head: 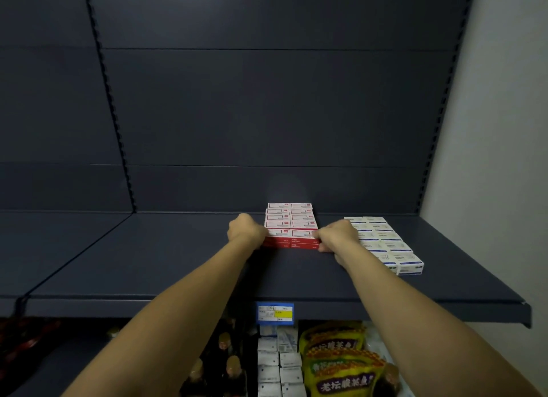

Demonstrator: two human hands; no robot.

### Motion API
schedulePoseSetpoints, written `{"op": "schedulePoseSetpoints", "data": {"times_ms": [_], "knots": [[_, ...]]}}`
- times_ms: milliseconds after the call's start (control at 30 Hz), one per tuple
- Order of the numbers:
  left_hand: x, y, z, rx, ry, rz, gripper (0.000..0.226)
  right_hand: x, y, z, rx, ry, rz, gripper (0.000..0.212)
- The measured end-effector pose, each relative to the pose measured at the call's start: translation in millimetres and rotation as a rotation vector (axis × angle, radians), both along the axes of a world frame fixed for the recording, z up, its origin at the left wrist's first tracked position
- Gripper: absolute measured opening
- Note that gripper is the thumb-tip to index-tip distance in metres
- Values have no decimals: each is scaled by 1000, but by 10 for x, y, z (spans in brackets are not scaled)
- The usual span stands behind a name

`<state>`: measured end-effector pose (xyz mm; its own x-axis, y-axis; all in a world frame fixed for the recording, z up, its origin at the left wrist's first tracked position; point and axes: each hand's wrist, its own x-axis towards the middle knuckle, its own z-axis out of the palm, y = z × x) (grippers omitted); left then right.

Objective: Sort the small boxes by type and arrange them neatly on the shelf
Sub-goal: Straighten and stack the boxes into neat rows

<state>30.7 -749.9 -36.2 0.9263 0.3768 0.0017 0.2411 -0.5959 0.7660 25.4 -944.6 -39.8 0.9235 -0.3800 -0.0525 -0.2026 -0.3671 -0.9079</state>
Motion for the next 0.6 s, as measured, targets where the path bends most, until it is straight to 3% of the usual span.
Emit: {"op": "schedulePoseSetpoints", "data": {"times_ms": [400,600], "knots": [[-238,403,129,-267,118,-167,38,-314,117,198,110,153,156,18],[-358,469,2,-320,68,-170,36,-406,196,2,48,58,69,18]]}}
